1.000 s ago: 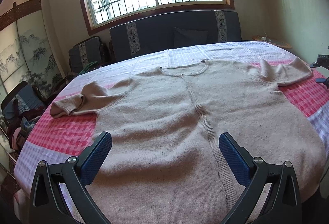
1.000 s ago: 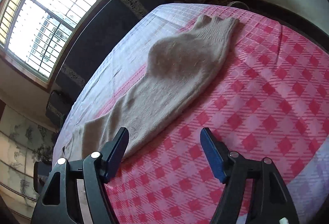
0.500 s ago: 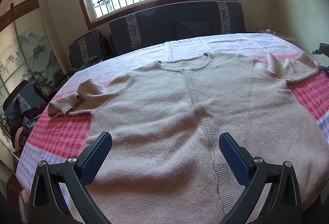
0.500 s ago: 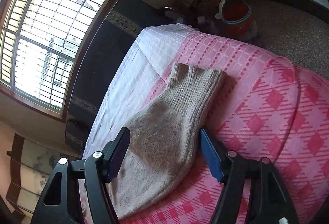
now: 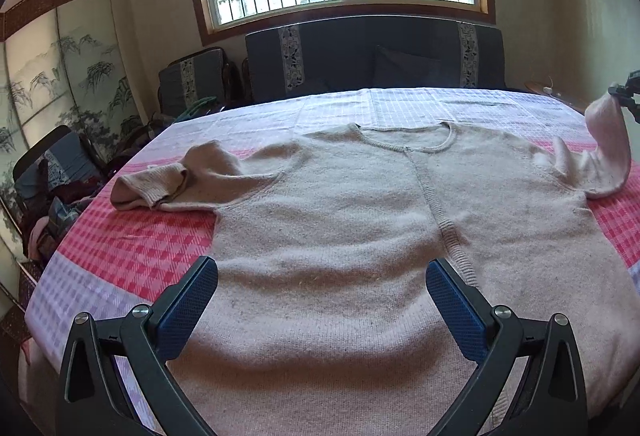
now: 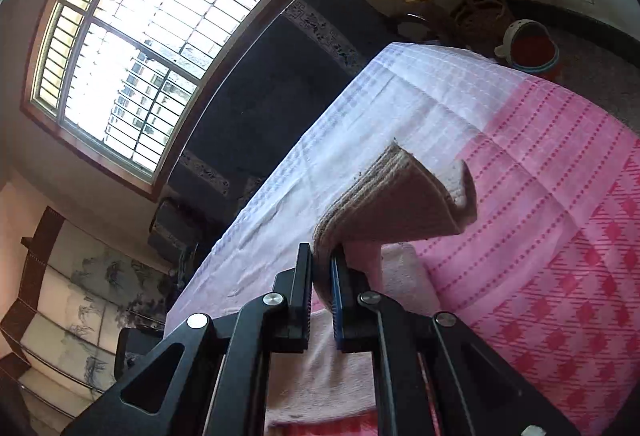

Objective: Fold small clothes
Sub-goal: 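Lift the held sleeve and lay it across the sweater body, then release, then grasp the other sleeve cuff with the left gripper, then carry the held sleeve across the sweater body and open the left gripper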

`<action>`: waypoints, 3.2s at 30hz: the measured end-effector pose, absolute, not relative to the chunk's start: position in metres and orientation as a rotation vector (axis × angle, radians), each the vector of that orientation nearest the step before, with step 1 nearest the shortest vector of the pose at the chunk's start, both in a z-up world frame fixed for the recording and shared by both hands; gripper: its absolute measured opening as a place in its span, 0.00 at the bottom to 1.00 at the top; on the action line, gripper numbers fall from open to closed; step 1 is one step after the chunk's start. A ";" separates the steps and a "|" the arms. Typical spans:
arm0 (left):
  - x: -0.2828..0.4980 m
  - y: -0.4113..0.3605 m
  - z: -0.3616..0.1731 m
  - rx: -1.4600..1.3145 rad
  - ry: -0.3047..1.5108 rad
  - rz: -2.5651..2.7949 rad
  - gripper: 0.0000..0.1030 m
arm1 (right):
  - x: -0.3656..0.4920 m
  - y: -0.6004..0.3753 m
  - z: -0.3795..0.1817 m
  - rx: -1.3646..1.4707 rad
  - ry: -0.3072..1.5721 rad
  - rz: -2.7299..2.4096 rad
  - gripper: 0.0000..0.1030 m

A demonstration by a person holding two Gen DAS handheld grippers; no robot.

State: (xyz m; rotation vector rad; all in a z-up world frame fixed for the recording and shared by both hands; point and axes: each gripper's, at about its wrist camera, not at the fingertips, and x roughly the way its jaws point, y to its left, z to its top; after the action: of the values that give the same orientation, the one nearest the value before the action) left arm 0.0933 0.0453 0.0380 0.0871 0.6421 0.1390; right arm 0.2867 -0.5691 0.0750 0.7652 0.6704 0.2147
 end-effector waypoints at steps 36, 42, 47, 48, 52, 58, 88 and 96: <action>0.254 0.118 0.017 -0.292 0.926 -0.295 0.94 | 0.189 -0.306 -0.007 0.513 0.844 0.630 0.49; 0.296 0.117 -0.015 -0.486 1.039 -0.324 0.90 | 0.171 -0.334 -0.014 0.452 0.811 0.604 0.49; 0.312 0.104 -0.018 -0.526 1.052 -0.398 0.49 | 0.173 -0.339 -0.024 0.469 0.821 0.614 0.51; 0.317 0.097 -0.022 -0.491 1.083 -0.402 0.04 | 0.173 -0.339 -0.028 0.474 0.829 0.614 0.51; 0.313 0.093 -0.017 -0.444 1.035 -0.340 0.06 | 0.172 -0.344 -0.033 0.506 0.826 0.608 0.53; 0.295 0.128 0.014 -0.419 0.914 -0.268 0.06 | 0.173 -0.359 -0.036 0.585 0.806 0.585 0.56; 0.285 0.151 -0.026 -0.395 0.860 -0.090 0.11 | 0.218 -0.415 -0.060 0.941 0.801 0.182 0.22; 0.282 0.160 -0.027 -0.432 0.848 -0.051 0.11 | 0.200 -0.416 -0.021 0.741 0.746 0.235 0.22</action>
State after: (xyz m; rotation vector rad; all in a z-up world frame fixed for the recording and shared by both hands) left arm 0.2821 0.1602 -0.0270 -0.4317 0.8478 -0.0507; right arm 0.1998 -0.4162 -0.0213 0.7407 0.7464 0.2350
